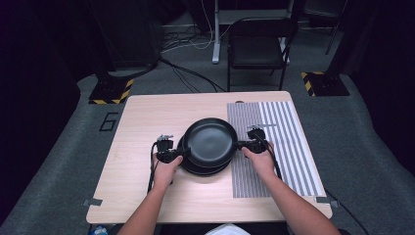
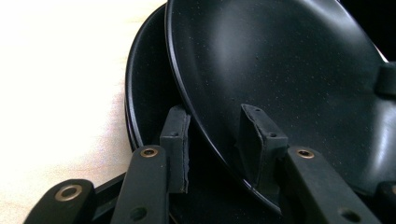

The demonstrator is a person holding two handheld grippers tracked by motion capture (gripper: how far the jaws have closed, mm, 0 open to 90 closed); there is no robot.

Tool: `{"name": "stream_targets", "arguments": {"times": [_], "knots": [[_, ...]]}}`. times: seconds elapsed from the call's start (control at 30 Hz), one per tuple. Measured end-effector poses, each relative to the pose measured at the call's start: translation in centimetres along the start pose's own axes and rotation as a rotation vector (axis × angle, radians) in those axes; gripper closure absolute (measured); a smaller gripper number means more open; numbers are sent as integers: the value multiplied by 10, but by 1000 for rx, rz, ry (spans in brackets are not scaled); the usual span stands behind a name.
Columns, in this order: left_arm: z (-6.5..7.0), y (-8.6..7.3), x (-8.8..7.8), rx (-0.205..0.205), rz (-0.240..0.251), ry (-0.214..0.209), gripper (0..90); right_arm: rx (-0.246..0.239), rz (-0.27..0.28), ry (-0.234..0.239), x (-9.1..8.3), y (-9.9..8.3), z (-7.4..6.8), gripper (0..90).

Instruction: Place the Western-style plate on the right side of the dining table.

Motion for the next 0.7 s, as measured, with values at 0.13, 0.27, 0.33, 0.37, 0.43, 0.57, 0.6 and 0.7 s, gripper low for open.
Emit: {"name": "stream_targets", "arguments": {"times": [0.13, 0.27, 0.33, 0.37, 0.43, 0.57, 0.6, 0.7], "knots": [[0, 0, 0, -10, 3, 1, 636, -2, -1, -17, 7, 7, 2, 705], [1, -1, 0, -9, 8, -2, 634, -23, 13, -30, 16, 17, 5, 707], [1, -1, 0, -7, 16, 3, 632, -21, 17, -27, 16, 16, 5, 693], [1, -1, 0, -5, 18, 4, 632, -16, 18, -18, 15, 15, 4, 673], [1, -1, 0, -5, 21, 3, 631, -9, 28, -5, 12, 14, 3, 629], [1, -2, 0, -6, 20, 1, 632, -10, 32, -3, 6, 9, 0, 612], [1, -2, 0, -7, 20, -1, 631, -14, 32, 0, 5, 7, -1, 607], [0, -1, 0, -11, 21, -6, 631, -6, 22, 20, 4, 1, -3, 604]]}}
Point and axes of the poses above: each handheld gripper's, and its own axes: x roughly forward along the jaws, y roughly out of its top, z roughly to its right, the point moved 6 cm from there along x, roughly forward along the jaws, and after that the axes turned 1 degree about -z, right-handed, at the moved point
